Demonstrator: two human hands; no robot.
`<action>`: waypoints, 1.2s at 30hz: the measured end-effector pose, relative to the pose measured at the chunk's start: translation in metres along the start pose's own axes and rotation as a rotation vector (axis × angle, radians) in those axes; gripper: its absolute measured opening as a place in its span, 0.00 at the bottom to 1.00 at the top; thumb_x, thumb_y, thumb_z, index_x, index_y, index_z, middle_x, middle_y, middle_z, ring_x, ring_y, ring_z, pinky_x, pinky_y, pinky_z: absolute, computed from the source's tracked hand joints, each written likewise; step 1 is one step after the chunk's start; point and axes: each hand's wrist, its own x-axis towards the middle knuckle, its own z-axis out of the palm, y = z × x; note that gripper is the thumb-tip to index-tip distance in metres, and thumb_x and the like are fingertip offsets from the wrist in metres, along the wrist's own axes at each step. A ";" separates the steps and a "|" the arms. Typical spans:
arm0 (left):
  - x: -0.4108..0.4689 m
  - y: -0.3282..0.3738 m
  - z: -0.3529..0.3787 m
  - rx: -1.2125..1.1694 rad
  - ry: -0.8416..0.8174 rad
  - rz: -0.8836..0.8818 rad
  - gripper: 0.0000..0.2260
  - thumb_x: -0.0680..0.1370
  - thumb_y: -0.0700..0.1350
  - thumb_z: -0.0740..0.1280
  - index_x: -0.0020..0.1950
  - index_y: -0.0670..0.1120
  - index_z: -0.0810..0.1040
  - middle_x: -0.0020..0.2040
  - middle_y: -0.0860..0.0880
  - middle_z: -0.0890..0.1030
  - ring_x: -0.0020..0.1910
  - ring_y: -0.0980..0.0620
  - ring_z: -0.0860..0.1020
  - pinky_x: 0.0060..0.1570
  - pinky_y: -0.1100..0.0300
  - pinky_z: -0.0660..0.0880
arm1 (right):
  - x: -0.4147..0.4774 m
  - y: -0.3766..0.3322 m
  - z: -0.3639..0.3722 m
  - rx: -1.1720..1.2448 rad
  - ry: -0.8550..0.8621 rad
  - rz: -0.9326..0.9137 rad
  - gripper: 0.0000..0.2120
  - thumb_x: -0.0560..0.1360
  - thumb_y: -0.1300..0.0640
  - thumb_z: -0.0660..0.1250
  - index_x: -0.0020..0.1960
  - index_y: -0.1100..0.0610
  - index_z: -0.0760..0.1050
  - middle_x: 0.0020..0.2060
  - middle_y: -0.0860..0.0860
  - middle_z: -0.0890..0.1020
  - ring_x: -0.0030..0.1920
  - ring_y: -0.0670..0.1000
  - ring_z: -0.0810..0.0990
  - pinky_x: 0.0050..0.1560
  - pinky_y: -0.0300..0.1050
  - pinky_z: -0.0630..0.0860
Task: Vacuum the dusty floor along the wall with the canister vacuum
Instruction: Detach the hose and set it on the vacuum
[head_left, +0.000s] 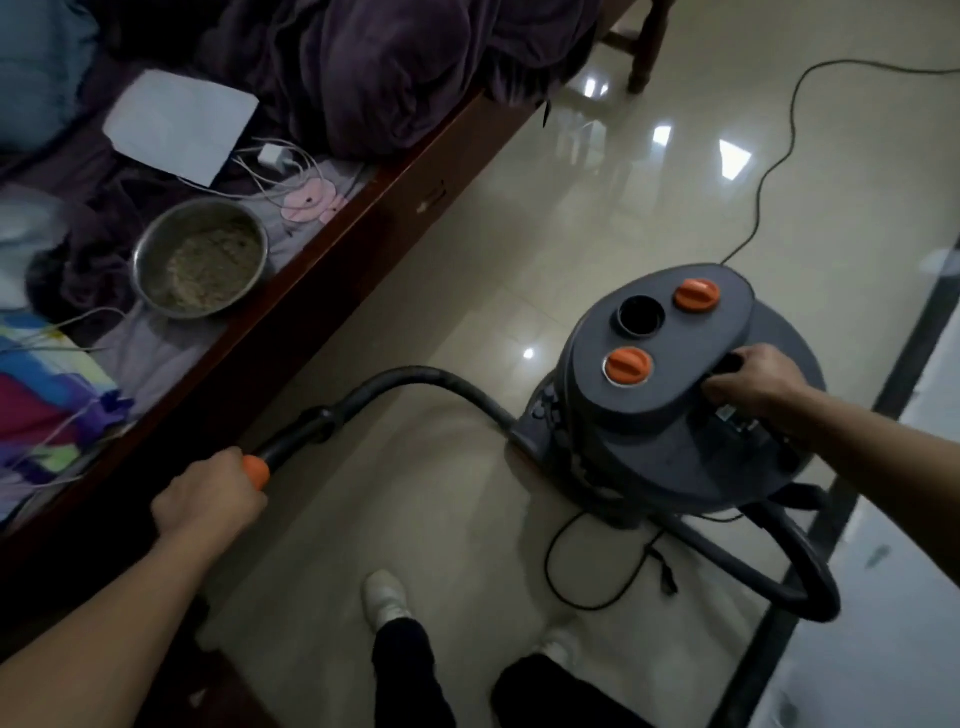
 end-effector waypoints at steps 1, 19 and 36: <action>-0.004 -0.001 -0.001 0.044 -0.010 0.032 0.11 0.69 0.48 0.70 0.49 0.52 0.73 0.40 0.48 0.75 0.39 0.46 0.76 0.41 0.56 0.73 | 0.005 -0.005 -0.001 0.015 -0.008 0.000 0.05 0.67 0.59 0.72 0.39 0.60 0.80 0.36 0.58 0.83 0.38 0.58 0.82 0.43 0.56 0.82; 0.002 0.062 -0.029 0.381 -0.056 0.593 0.11 0.75 0.46 0.62 0.56 0.57 0.70 0.47 0.55 0.77 0.46 0.52 0.78 0.39 0.57 0.71 | 0.032 -0.098 0.066 -0.031 0.326 -0.250 0.35 0.73 0.52 0.69 0.75 0.57 0.59 0.74 0.59 0.60 0.74 0.61 0.56 0.74 0.58 0.54; 0.086 0.177 -0.047 0.697 -0.080 0.968 0.11 0.78 0.44 0.61 0.59 0.50 0.75 0.55 0.49 0.80 0.53 0.47 0.79 0.41 0.54 0.67 | 0.085 -0.109 0.016 -0.149 -0.034 0.019 0.09 0.63 0.54 0.76 0.39 0.51 0.77 0.32 0.51 0.82 0.35 0.51 0.81 0.38 0.50 0.81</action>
